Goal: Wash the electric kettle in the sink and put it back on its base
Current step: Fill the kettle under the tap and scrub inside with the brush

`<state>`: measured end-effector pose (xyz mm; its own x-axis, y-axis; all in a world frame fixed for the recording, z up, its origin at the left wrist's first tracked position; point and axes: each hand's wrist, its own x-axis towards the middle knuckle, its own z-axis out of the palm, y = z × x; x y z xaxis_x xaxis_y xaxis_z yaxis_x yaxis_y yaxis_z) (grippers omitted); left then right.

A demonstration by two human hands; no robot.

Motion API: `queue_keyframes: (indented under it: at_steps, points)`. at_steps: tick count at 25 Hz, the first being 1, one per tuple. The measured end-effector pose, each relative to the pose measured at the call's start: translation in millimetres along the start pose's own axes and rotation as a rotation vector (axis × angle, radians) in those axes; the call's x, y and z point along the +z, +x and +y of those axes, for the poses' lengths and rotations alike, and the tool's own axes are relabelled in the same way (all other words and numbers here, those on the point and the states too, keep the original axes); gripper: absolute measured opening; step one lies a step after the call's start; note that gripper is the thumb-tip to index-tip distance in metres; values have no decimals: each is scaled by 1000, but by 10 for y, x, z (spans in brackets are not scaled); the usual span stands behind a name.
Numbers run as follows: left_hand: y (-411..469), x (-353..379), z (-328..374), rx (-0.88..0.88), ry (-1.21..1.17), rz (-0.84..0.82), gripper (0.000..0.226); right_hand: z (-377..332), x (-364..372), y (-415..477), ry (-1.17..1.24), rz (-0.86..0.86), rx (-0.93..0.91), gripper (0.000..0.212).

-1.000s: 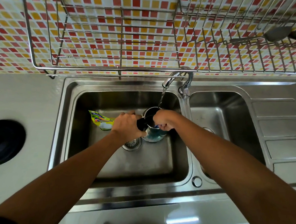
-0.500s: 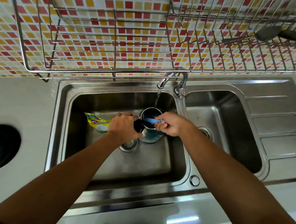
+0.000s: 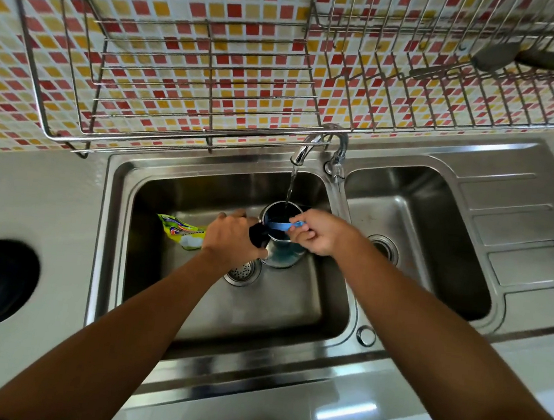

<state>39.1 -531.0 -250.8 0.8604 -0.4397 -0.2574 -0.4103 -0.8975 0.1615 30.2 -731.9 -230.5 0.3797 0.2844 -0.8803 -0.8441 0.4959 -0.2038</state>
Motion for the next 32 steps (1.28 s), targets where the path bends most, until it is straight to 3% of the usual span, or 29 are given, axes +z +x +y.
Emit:
queue_keyframes:
  at_steps: [3,6,11,16,17,19,22,24,28,32]
  points:
    - [6,3,-1,14,27,1,59,240,166,7,526,-78,-95,13]
    - [9,24,-13,2,32,-3,60,441,87,-183,938,-134,-224,40]
    - [-5,19,-8,3,13,-8,59,615,340,-5,1249,-180,-293,18]
    - [-26,-19,13,10,-3,6,57,249,569,163,1338,121,-301,20]
    - [-22,-18,17,9,-4,9,56,229,592,101,1377,104,-308,22]
    - [-10,-6,12,4,-5,1,57,328,621,-31,1518,-108,-331,25]
    - [-3,7,-24,11,-29,-1,64,709,623,-62,1538,-365,-318,22]
    - [4,7,-32,11,-53,-1,64,791,606,34,1511,-387,-323,28]
    - [3,-28,-24,46,-9,-19,58,453,581,168,1394,-170,-284,24]
    - [-7,-27,-57,35,-20,-17,61,505,489,120,915,-74,-258,22]
